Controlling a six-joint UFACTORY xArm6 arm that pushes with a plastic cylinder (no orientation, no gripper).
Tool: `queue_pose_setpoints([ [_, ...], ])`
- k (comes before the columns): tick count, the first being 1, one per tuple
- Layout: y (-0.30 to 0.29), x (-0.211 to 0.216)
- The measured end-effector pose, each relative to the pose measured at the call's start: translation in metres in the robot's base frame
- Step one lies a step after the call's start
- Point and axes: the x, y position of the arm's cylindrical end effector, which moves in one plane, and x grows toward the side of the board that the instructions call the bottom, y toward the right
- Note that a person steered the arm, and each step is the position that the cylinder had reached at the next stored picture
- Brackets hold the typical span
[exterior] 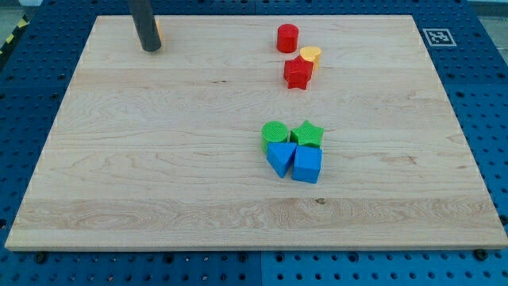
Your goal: Place the yellow heart to the right of the red star
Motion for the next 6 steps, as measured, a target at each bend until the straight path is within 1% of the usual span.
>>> queue_pose_setpoints([
  [2,0.006,0.004],
  [3,0.064,0.029],
  [4,0.141,0.042],
  [5,0.181,0.042],
  [6,0.184,0.025],
])
